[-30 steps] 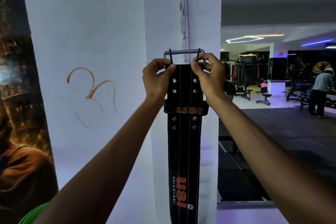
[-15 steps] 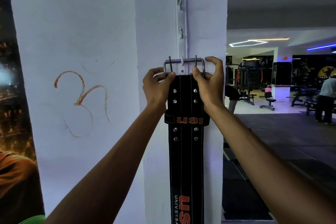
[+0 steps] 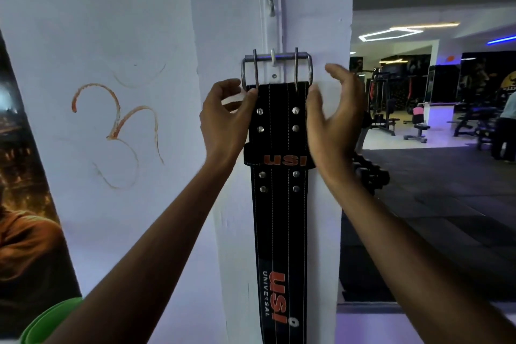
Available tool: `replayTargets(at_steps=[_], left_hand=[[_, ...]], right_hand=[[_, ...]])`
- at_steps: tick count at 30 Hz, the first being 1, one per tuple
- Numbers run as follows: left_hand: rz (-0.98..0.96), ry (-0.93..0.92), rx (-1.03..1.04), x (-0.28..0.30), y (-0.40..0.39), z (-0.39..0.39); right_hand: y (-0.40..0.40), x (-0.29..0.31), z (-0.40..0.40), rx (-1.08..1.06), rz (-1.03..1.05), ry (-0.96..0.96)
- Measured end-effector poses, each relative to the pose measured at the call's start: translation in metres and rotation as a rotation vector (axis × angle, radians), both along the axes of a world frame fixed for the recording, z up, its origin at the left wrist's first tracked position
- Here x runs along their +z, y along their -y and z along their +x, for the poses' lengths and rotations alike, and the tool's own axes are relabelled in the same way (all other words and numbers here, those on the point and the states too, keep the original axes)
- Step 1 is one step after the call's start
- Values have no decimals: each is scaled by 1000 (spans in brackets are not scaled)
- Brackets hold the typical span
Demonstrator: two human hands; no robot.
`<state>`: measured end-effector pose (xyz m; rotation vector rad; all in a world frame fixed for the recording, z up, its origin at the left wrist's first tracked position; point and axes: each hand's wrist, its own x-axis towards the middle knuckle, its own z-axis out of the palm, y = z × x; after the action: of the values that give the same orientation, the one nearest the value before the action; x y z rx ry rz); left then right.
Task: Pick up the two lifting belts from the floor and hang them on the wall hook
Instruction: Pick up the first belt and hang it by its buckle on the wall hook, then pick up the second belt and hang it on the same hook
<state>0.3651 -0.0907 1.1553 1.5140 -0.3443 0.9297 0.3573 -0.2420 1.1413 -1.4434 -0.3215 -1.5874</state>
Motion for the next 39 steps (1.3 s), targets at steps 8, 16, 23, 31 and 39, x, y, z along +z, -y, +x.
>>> replayTargets(at_steps=[8,16,23,31,39], left_hand=[[426,-9,320,-178,-57,-35],[533,-711,413,-461,-190,-166],[415,-1196,375,-683,-300,-307],[47,-1659,493,-979,-403,-419],[-97,-1732,428,-1216,-437,-486]], right_hand=[[-39,-202,-44,22,-546,-190],[-143,-443,-149,426,-781,-861],[-254,-666,-238,538,-995,-1214],[-368,-970,-308,726,-1331,-1491],[-490,-1230,-340,809,-1030,-1938]])
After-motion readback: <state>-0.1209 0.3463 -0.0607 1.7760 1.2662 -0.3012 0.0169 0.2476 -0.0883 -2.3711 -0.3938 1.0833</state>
